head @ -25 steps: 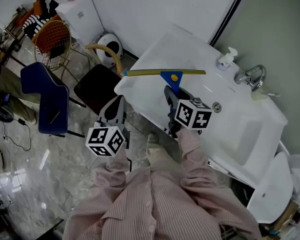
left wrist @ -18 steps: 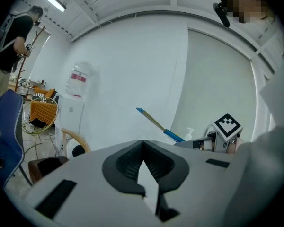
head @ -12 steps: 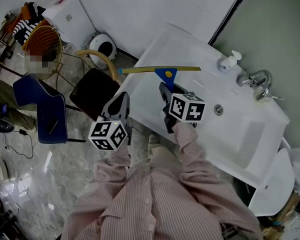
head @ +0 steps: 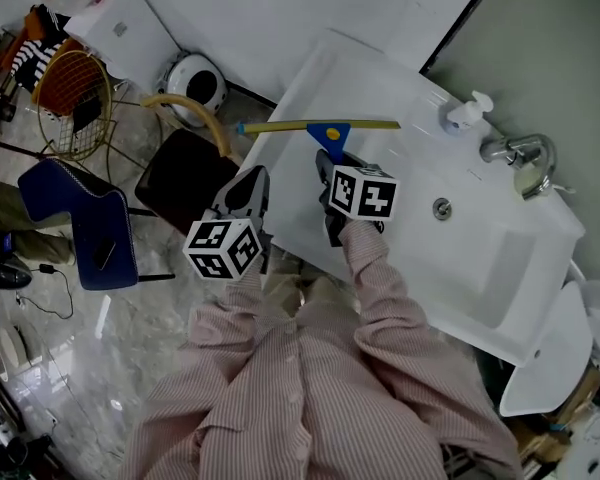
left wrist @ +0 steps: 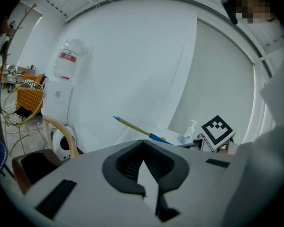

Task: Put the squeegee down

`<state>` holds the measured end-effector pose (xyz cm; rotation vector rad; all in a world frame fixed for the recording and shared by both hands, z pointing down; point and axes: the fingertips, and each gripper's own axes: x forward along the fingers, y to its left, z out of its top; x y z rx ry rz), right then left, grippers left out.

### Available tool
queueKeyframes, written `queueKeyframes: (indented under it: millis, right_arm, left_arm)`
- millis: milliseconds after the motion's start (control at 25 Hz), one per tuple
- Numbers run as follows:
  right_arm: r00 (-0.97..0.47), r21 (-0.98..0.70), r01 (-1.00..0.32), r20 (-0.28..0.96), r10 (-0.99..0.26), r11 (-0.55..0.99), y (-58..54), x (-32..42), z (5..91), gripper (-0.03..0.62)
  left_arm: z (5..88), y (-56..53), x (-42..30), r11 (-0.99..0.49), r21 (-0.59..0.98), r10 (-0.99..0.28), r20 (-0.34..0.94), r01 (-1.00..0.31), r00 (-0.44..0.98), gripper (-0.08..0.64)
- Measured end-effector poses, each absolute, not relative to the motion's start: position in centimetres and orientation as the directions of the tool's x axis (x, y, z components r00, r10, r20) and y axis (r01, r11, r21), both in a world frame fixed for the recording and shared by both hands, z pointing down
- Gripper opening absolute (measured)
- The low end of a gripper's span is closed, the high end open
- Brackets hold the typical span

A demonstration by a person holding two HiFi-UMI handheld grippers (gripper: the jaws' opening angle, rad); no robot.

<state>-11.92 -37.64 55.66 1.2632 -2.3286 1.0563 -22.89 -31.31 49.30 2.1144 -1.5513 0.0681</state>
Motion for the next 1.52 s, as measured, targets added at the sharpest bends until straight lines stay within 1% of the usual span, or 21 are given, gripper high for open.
queueKeyframes:
  millis: [360,760,1160,1280,1360,1520]
  right_arm:
    - [-0.510,-0.408,-0.860,0.657,-0.556,0.307,-38.5,-12.8,59.3,0.116]
    - [-0.439,-0.332,-0.898,0.718,-0.540,0.288,-38.6,-13.0,60.7,0.116]
    - [-0.398,-0.288,-0.916,0.742,-0.540,0.281,-38.6,-13.1,60.8,0.116]
    - [-0.417,-0.302,-0.907,0.735,-0.535,0.293,-38.6,-13.4,60.7,0.117]
    - [-0.429,-0.310,-0.901,0.729,-0.533,0.302,-38.5,-13.8,60.7,0.135]
    - [-0.418,-0.294,-0.906,0.731,-0.540,0.304,-38.3,-13.9,60.6,0.144]
  left_arm:
    - [51.9,-33.2,-23.1,-0.214,0.391,-0.843,0.389,-0.895,0.372,0.002]
    - [53.0,-33.9,-23.0,-0.219,0.409,-0.827,0.404,-0.886,0.391,0.002]
    - [53.3,-34.2,-23.0,-0.231,0.418,-0.820,0.403,-0.879,0.407,0.002]
    - [53.2,-34.2,-23.1,-0.232,0.419,-0.819,0.402,-0.878,0.408,0.002]
    - [53.2,-34.2,-23.1,-0.233,0.420,-0.819,0.402,-0.877,0.410,0.002]
    - [53.0,-34.1,-23.1,-0.238,0.419,-0.819,0.399,-0.876,0.413,0.002]
